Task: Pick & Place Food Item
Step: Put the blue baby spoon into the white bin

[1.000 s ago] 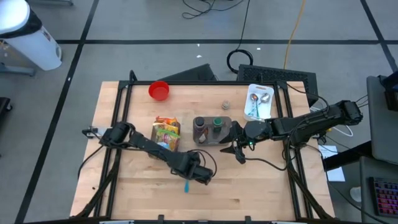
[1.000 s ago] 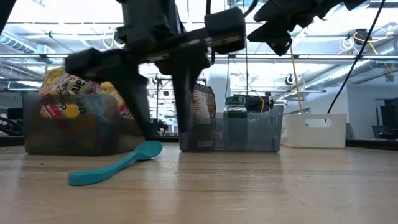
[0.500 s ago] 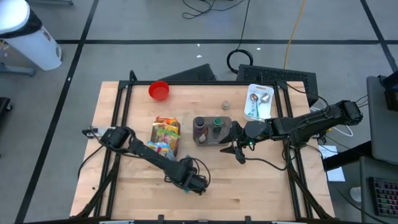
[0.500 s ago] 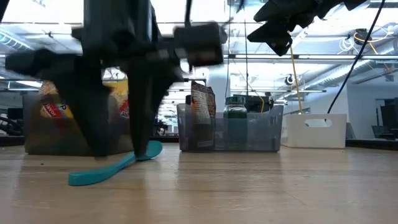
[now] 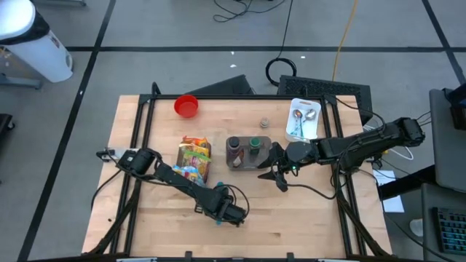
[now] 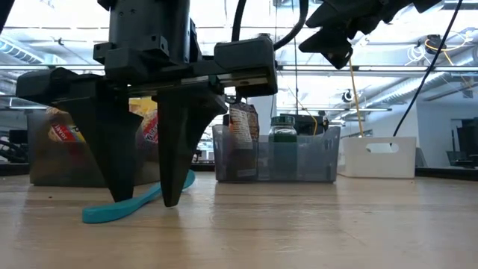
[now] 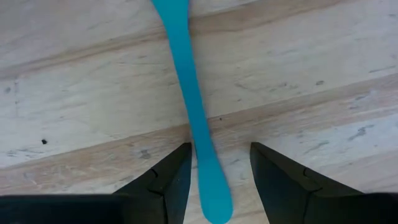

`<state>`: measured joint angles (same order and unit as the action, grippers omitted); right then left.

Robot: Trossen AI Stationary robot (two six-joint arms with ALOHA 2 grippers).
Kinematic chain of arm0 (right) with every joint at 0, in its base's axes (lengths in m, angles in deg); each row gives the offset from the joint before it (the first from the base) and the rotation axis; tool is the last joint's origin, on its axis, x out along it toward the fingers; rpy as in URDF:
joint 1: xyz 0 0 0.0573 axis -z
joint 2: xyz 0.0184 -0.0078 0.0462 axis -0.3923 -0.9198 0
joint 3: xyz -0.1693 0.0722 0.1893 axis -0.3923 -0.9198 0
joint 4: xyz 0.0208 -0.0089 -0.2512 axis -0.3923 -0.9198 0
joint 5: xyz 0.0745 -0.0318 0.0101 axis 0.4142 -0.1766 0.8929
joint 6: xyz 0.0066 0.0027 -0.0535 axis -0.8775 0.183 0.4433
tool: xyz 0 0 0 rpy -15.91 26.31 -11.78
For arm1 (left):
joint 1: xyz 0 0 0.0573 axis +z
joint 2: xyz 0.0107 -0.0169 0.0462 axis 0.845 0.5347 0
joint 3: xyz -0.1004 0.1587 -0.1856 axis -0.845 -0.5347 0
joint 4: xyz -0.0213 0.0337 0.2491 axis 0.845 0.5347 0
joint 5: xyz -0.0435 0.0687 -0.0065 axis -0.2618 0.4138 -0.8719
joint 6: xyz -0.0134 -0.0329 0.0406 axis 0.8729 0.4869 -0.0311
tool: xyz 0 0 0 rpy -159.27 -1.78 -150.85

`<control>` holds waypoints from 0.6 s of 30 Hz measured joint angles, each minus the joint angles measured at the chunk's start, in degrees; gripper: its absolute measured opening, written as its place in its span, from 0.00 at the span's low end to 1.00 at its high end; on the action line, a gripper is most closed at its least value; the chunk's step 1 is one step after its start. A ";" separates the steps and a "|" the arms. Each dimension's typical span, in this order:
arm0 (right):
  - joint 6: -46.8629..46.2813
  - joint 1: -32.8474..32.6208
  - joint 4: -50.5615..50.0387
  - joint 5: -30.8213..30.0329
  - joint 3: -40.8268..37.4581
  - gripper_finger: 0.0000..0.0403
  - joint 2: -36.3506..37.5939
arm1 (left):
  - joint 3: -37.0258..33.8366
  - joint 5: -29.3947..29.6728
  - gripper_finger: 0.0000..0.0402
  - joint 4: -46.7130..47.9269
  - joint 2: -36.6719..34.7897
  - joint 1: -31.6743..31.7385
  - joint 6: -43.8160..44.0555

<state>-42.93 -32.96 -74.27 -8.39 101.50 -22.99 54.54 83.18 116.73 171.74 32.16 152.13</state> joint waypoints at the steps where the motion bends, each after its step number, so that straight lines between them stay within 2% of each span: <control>1: 0.00 0.00 -0.01 0.00 0.00 0.45 0.00 | -0.02 -0.14 0.43 0.03 0.00 0.00 0.00; 5: 0.09 0.00 0.00 0.00 0.00 0.45 0.00 | -0.06 -0.35 0.36 0.41 0.08 0.00 -0.01; 14: 0.11 0.00 -0.02 -0.02 0.00 0.45 0.00 | -0.14 -1.25 0.06 -0.95 0.11 -0.02 -3.62; 18: 0.11 0.00 -0.01 -0.07 0.01 0.45 0.00 | -0.06 -1.68 0.04 -3.52 0.11 -0.10 -5.57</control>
<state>-42.82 -32.96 -74.28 -8.46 101.51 -22.99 54.48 81.50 113.21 171.84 32.05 146.55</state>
